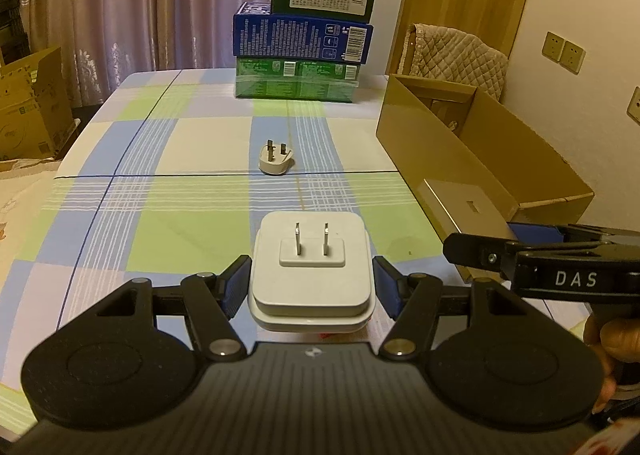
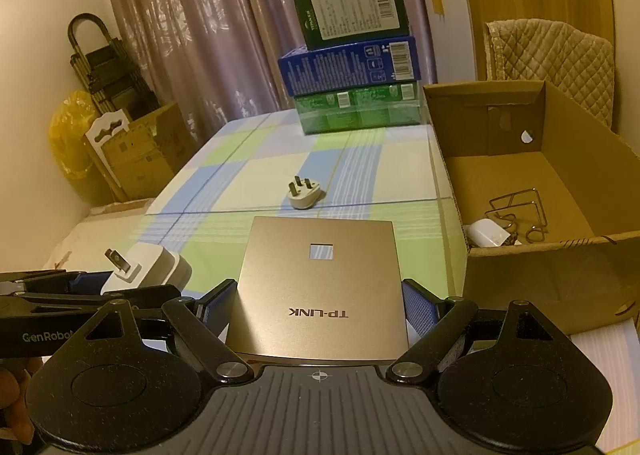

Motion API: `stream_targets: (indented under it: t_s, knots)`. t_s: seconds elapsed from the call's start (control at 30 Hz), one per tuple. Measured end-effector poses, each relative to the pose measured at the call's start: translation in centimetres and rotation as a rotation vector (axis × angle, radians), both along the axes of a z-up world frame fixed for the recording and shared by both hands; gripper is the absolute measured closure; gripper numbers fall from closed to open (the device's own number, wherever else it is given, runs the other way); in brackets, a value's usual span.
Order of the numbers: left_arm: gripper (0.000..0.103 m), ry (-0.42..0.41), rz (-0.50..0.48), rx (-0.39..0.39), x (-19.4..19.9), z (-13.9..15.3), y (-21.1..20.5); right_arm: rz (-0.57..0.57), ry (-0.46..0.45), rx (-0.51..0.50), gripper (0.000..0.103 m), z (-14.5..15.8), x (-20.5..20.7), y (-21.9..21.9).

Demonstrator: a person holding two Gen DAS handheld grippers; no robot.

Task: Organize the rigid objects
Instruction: 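Carry the white plug and TP-Link box toward the cardboard box with both tools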

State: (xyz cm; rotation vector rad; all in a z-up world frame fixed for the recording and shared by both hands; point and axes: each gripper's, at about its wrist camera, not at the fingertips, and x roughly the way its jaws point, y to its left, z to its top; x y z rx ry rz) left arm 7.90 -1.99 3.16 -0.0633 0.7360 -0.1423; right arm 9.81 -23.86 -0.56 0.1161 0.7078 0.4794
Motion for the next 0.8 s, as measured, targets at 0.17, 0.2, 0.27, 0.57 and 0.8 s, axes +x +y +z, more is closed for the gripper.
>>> stream_targets:
  t_s: [0.17, 0.2, 0.27, 0.57, 0.8]
  knots:
    - [0.043, -0.003, -0.007, 0.005, 0.1, 0.2, -0.5, -0.008, -0.010, 0.008, 0.020, 0.2, -0.1, -0.4]
    - [0.043, -0.003, -0.009, 0.004, 0.1, 0.3, -0.6, -0.011, -0.012, 0.009, 0.020, 0.2, -0.1, -0.5]
    - [0.043, -0.007, -0.011, -0.001, 0.2, 0.4, -0.7, -0.017, -0.014, 0.011, 0.020, 0.3, 0.0, -0.8]
    - [0.043, -0.020, -0.032, -0.004, 0.6, 1.0, -1.7, -0.042, -0.037, 0.009, 0.020, 0.6, -0.2, -1.6]
    - [0.043, -0.023, -0.048, -0.006, 0.9, 1.1, -2.5, -0.055, -0.061, 0.012, 0.020, 1.1, -0.2, -2.2]
